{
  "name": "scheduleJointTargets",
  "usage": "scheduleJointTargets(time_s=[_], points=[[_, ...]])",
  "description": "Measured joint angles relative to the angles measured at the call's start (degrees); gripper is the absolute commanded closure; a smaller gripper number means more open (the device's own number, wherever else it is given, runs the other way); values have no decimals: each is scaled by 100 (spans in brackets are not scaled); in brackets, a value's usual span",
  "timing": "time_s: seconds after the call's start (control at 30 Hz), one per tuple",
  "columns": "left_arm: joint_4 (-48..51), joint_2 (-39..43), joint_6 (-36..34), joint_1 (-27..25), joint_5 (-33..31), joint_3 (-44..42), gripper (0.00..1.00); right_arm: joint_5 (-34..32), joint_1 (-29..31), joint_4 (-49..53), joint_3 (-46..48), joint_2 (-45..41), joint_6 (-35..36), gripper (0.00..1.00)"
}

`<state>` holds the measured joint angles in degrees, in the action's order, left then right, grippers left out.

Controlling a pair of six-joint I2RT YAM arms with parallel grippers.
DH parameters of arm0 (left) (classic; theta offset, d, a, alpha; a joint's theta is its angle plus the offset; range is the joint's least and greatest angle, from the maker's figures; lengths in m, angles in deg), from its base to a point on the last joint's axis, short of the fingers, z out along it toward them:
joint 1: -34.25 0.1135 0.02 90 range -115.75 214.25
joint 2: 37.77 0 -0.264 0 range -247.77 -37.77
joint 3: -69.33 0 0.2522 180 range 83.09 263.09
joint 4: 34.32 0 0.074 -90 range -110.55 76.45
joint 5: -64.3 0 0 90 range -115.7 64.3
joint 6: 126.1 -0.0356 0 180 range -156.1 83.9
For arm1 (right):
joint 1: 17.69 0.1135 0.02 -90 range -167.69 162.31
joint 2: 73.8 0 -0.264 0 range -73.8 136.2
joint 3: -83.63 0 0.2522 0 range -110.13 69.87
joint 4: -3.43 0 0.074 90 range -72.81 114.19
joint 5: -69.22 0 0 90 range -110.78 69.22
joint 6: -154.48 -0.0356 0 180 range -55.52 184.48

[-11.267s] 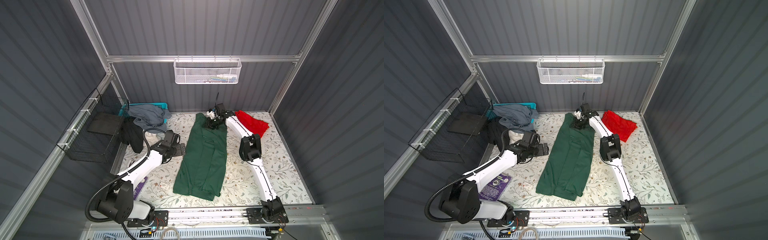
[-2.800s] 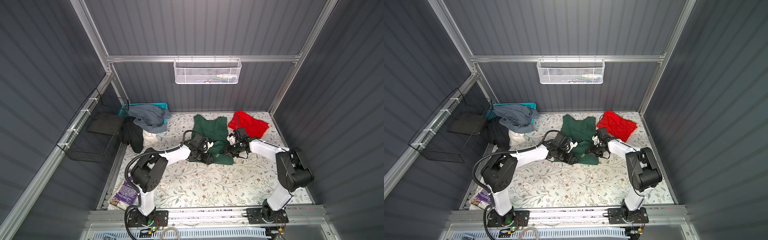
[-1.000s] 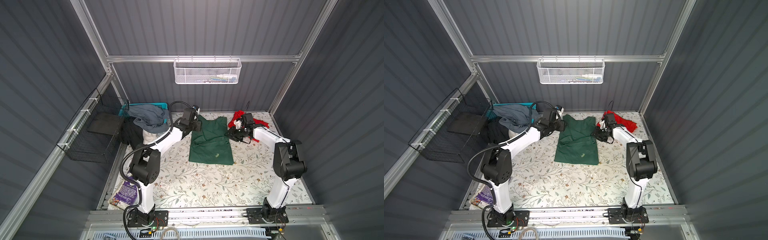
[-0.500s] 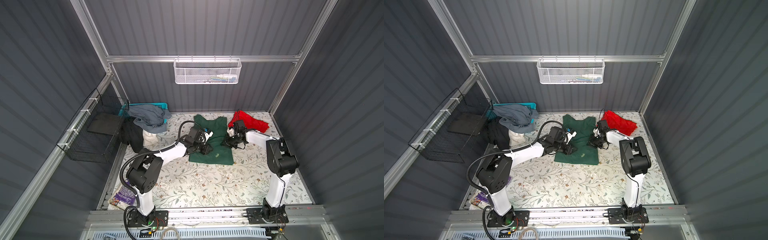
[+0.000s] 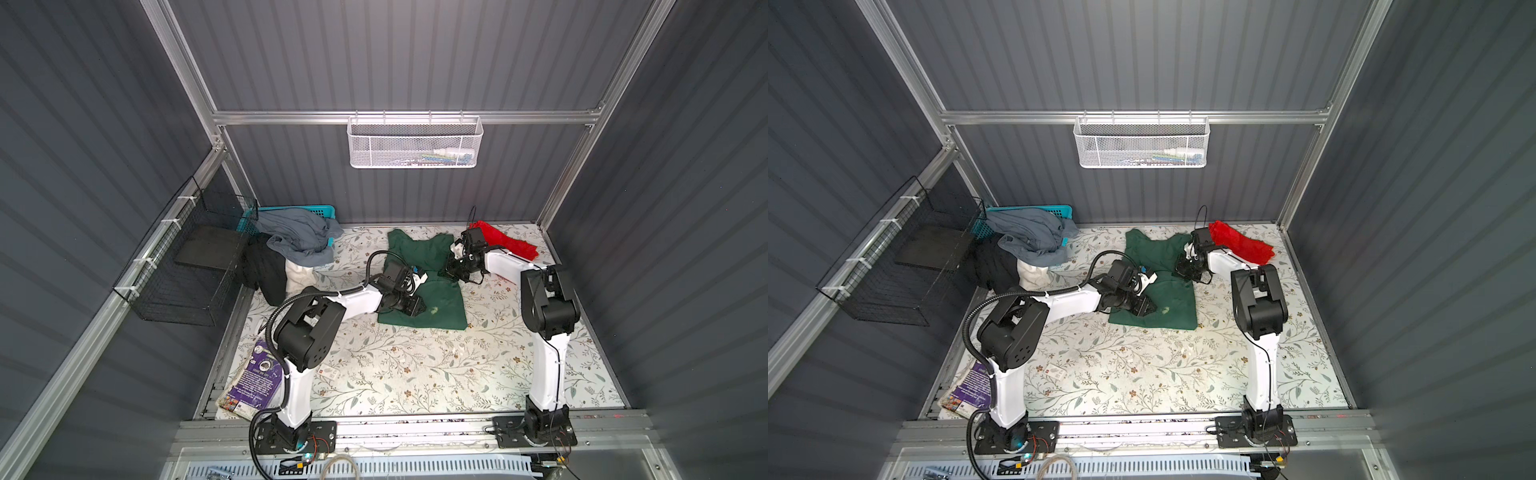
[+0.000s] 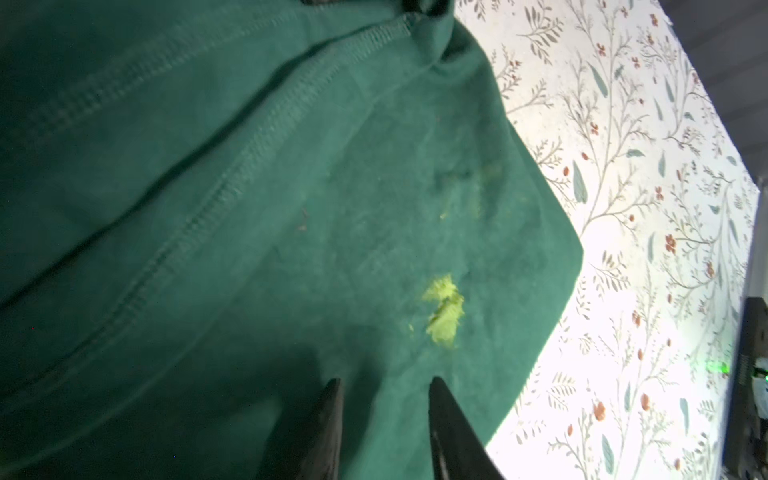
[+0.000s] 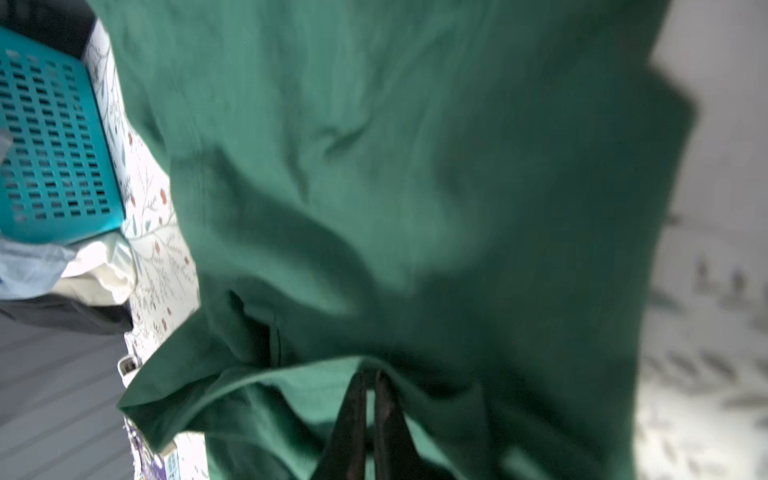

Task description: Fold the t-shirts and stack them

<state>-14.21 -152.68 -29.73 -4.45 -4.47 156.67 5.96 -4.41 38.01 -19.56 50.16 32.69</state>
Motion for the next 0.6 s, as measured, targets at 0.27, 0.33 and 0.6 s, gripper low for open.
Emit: scheduleJointTargets(time_s=[0.27, 0.33, 0.6], points=[[201, -680, -105, 0, -879, 909, 65, 4, -63, 107, -52, -109, -9, 88], [205, -739, -125, 0, -1078, 1034, 65, 24, -81, 28, 195, -450, -66, 88], [114, -964, -131, 0, -1738, 1451, 64, 37, -223, -393, 1429, -1777, -363, 86]])
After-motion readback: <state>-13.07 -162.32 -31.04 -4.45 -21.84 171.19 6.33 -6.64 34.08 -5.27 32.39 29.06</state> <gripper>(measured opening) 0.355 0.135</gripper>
